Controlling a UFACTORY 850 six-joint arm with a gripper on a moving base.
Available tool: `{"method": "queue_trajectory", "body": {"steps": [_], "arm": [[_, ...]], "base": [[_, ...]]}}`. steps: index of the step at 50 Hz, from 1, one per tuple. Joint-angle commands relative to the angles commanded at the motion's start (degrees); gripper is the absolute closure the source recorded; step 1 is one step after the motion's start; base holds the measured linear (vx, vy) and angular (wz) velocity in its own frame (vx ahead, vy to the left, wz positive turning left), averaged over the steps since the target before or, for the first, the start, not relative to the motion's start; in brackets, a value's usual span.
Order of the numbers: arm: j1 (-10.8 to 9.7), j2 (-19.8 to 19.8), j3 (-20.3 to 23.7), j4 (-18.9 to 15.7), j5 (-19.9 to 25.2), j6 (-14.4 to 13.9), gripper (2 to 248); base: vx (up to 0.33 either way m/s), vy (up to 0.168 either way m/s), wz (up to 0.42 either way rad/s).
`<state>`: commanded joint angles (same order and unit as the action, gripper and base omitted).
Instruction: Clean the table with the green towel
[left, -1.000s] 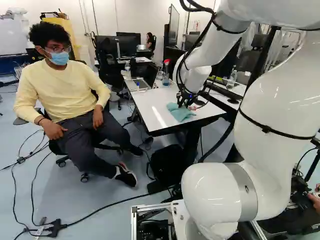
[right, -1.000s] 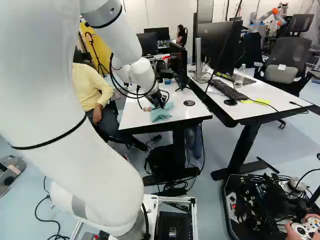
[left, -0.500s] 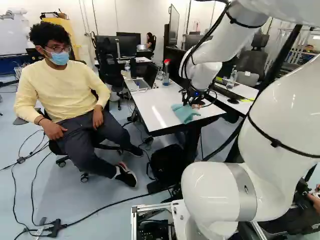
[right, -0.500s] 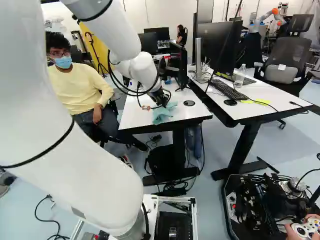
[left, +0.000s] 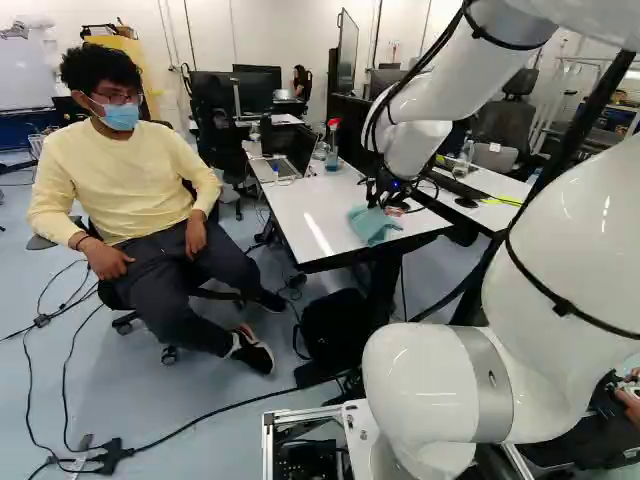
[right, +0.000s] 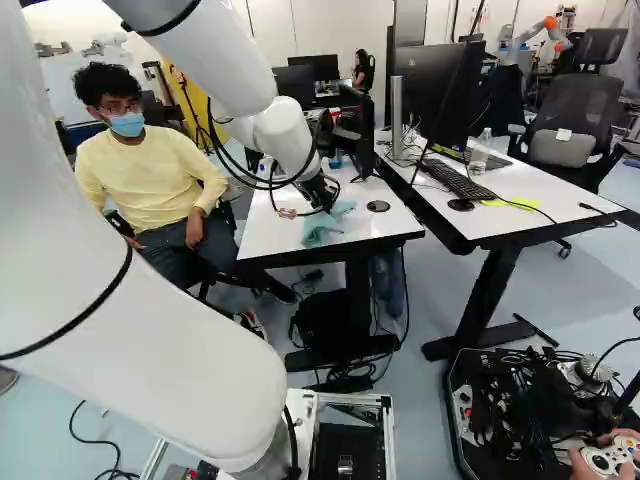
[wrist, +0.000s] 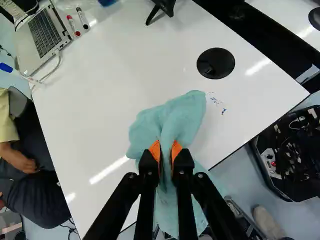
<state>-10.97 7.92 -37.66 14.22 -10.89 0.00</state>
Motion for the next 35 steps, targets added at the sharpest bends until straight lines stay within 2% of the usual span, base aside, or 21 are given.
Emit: {"method": "queue_trajectory", "body": {"steps": [17,35], "arm": [[-0.2,-0.6,-0.4,-0.3,0.3,0.0,205],[-1.0,-5.6,-2.9,-2.7,3.9,0.0,205]], "base": [[0.000,0.000,0.000],[0.000,0.000,0.000]]}}
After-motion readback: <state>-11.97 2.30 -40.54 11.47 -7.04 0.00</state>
